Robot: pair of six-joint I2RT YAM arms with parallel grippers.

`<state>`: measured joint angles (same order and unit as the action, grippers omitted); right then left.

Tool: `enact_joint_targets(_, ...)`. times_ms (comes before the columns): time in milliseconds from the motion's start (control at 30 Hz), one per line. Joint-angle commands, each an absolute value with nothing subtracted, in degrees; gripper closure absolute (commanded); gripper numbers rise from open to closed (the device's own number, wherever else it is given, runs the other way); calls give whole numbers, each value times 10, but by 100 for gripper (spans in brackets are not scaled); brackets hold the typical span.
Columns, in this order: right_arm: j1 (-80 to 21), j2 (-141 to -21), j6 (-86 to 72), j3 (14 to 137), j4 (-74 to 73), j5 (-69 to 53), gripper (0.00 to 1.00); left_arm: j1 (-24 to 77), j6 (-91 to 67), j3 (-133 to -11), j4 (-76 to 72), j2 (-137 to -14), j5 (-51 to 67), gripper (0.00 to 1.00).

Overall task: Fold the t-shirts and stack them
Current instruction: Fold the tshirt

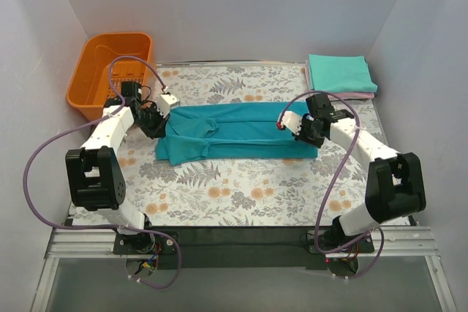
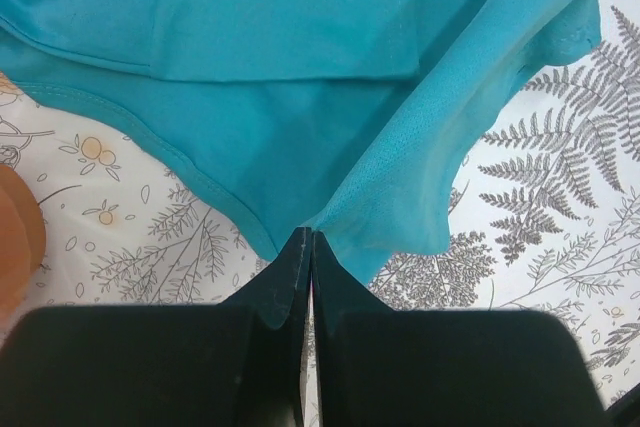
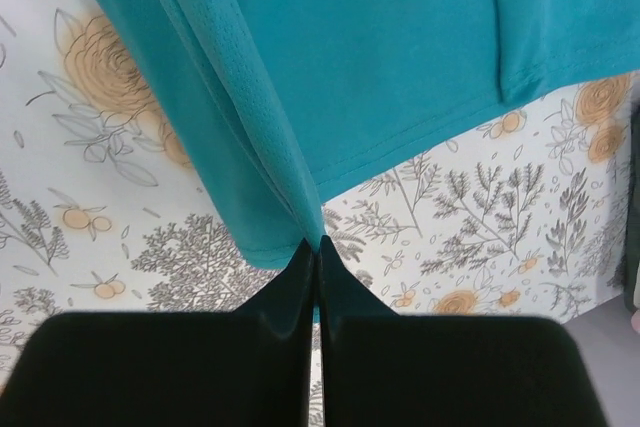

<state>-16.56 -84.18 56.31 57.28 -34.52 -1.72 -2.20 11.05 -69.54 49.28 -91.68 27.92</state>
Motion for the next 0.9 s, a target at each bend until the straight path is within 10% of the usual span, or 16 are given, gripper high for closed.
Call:
enact_joint_targets(0,-161,-879,585,622,-349,-31,99,-25,91,-728,461,-935,286,100)
enact_joint_targets(533,-135,-1045,582,740,-348,-26,99,-25,30,-813,382,-1078,273,100)
enact_joint_targets(733,-135,-1050,543,784,-350,-8,46,-20,4,-841,417,-1074,277,62)
enact_joint_targets(867,-135,-1011,520,795,-356,-19,44,-21,36,-800,452,-1003,302,53)
